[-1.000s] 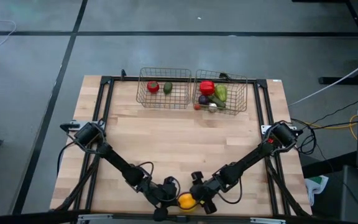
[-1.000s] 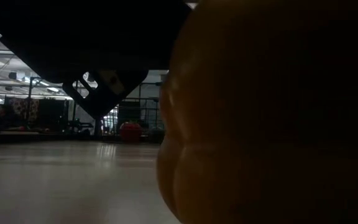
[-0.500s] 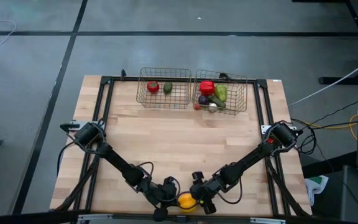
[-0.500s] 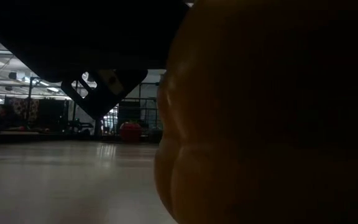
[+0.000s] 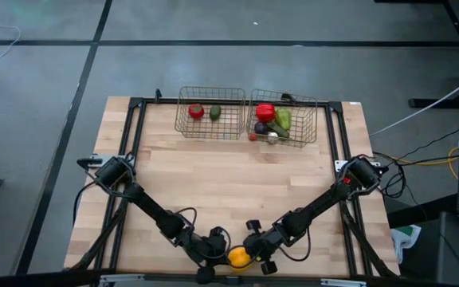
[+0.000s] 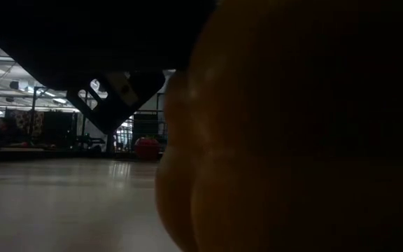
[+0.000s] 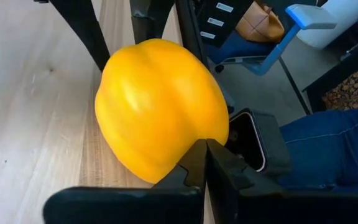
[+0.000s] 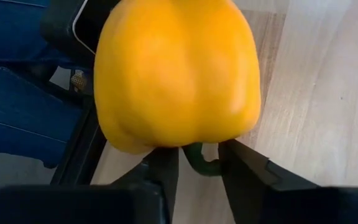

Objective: Sort produce into baskets
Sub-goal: Put the yellow bell pepper into the right gold wire basket

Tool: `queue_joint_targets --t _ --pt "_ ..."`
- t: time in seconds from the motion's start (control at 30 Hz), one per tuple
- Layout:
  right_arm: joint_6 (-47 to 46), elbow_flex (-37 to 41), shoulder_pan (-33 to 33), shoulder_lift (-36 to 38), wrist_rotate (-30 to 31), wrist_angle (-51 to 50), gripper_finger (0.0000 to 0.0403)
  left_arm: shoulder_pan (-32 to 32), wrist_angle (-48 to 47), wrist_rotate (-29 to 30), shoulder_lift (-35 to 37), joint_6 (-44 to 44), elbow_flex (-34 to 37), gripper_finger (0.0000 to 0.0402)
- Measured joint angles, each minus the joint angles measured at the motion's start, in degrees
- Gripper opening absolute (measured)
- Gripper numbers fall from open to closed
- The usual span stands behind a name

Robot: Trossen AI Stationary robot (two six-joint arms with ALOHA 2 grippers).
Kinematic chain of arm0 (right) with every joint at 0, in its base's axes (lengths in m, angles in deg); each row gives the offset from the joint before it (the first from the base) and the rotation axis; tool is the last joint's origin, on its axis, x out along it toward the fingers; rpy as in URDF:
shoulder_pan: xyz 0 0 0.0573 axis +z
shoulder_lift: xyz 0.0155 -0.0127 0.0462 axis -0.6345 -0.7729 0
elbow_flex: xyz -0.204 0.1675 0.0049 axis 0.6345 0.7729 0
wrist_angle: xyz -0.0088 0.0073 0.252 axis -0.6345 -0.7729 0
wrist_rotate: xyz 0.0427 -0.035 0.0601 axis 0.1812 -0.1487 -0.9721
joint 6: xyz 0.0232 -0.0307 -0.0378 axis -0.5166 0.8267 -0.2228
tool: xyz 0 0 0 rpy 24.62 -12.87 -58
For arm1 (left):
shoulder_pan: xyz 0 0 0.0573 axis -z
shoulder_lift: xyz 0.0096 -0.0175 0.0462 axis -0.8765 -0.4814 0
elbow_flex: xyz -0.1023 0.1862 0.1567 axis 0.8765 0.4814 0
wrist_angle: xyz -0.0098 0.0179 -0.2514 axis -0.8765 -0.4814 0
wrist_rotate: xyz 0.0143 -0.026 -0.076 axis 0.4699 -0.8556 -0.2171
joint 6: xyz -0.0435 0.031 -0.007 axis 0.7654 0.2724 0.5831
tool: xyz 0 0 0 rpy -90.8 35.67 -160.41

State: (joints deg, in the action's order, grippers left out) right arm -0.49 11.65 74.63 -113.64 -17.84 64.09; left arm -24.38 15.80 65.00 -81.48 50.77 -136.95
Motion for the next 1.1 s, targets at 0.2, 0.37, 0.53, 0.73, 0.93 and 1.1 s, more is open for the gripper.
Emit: queue_joint_targets --t 0.2,0.37,0.53,0.73,0.93,1.1 --pt "1.18 0.0 0.01 0.0 -0.14 0.51 0.007 0.0 -0.1 -0.08 0.0 -0.67 0.02 0.0007" --pt "1.84 0.0 0.04 0.0 -0.35 0.88 0.0048 -0.04 -0.37 -0.26 0.13 -1.64 0.02 0.0002" --pt "1.86 0.0 0.04 0.0 -0.08 0.89 0.0045 -0.13 -0.37 -0.21 0.35 -3.36 0.09 0.0004" --pt "3.04 0.0 0.04 0.0 0.23 0.9 0.0043 -0.13 -0.37 0.12 0.42 -3.43 0.09 0.0003" --pt "3.33 0.02 0.04 1.61 2.06 -0.38 0.0042 -0.15 -0.96 0.18 0.54 -3.48 0.09 0.0002" --pt "4.53 0.02 0.02 3.46 5.12 -2.24 0.0042 -0.73 -6.93 0.81 3.32 -5.19 0.09 0.0003"
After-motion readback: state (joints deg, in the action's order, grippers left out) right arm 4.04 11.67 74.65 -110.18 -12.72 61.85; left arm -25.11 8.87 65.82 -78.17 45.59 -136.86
